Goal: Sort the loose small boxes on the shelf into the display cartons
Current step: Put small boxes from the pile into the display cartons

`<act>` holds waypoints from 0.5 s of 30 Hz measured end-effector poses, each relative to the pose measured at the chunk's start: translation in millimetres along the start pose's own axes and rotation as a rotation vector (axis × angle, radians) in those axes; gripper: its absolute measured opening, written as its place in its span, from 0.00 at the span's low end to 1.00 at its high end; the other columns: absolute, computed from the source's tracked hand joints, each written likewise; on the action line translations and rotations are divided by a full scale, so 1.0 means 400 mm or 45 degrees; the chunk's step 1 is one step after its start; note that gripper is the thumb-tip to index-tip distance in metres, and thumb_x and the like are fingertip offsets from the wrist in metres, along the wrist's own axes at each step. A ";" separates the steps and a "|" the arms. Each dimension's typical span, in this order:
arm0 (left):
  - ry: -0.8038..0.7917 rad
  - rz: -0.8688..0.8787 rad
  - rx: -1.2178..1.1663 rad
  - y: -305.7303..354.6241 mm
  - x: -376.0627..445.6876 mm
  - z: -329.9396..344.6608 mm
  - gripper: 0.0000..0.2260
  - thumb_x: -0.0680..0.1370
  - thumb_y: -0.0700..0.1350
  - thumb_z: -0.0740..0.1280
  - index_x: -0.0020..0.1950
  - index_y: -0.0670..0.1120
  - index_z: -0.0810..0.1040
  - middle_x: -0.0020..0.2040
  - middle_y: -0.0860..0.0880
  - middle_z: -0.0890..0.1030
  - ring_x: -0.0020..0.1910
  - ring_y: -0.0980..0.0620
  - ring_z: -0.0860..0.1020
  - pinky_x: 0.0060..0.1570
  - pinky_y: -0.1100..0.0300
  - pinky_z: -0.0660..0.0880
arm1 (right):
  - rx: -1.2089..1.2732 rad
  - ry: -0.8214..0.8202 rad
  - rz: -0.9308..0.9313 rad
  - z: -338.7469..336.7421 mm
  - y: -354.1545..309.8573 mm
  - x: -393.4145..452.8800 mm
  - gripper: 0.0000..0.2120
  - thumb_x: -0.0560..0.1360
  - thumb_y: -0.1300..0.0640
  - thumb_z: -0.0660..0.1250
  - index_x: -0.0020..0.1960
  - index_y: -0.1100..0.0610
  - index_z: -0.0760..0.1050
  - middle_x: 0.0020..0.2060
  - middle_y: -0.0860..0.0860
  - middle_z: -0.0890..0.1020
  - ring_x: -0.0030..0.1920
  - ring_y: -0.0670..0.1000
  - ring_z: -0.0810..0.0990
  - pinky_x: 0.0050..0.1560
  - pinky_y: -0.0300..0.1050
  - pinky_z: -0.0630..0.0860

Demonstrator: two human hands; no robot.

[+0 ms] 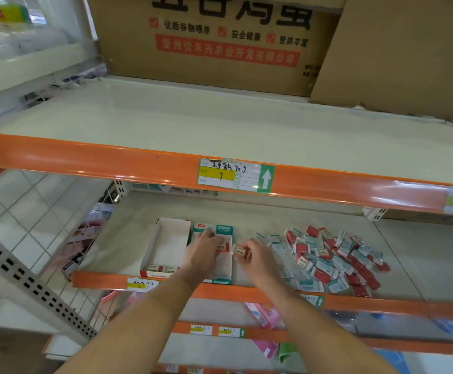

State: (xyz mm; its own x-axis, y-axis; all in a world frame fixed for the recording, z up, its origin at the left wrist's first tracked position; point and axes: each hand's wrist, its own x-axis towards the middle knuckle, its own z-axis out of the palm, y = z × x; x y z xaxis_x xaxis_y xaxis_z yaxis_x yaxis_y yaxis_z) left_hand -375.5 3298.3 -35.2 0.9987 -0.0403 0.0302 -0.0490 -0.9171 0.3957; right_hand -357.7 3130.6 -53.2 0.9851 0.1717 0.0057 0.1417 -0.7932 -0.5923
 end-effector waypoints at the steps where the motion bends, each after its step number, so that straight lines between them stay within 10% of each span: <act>1: 0.008 -0.014 0.014 -0.012 0.001 -0.009 0.16 0.79 0.42 0.65 0.67 0.50 0.75 0.65 0.51 0.71 0.62 0.48 0.73 0.59 0.54 0.77 | -0.001 -0.006 -0.006 0.006 -0.010 0.008 0.11 0.76 0.48 0.71 0.56 0.50 0.77 0.49 0.43 0.76 0.49 0.45 0.76 0.48 0.37 0.71; 15: -0.014 -0.098 0.212 -0.207 -0.035 -0.127 0.17 0.78 0.37 0.63 0.65 0.51 0.77 0.61 0.49 0.76 0.62 0.48 0.71 0.53 0.54 0.74 | 0.020 -0.094 -0.127 0.113 -0.197 0.040 0.10 0.73 0.49 0.74 0.53 0.48 0.78 0.48 0.44 0.78 0.47 0.43 0.76 0.48 0.38 0.73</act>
State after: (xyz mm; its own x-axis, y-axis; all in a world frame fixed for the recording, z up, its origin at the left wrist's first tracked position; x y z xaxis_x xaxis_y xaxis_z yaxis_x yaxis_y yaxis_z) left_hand -385.9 3394.9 -21.7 0.9996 0.0287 -0.0047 0.0290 -0.9706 0.2389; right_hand -357.4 3222.2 -43.1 0.9563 0.2923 0.0062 0.2365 -0.7609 -0.6042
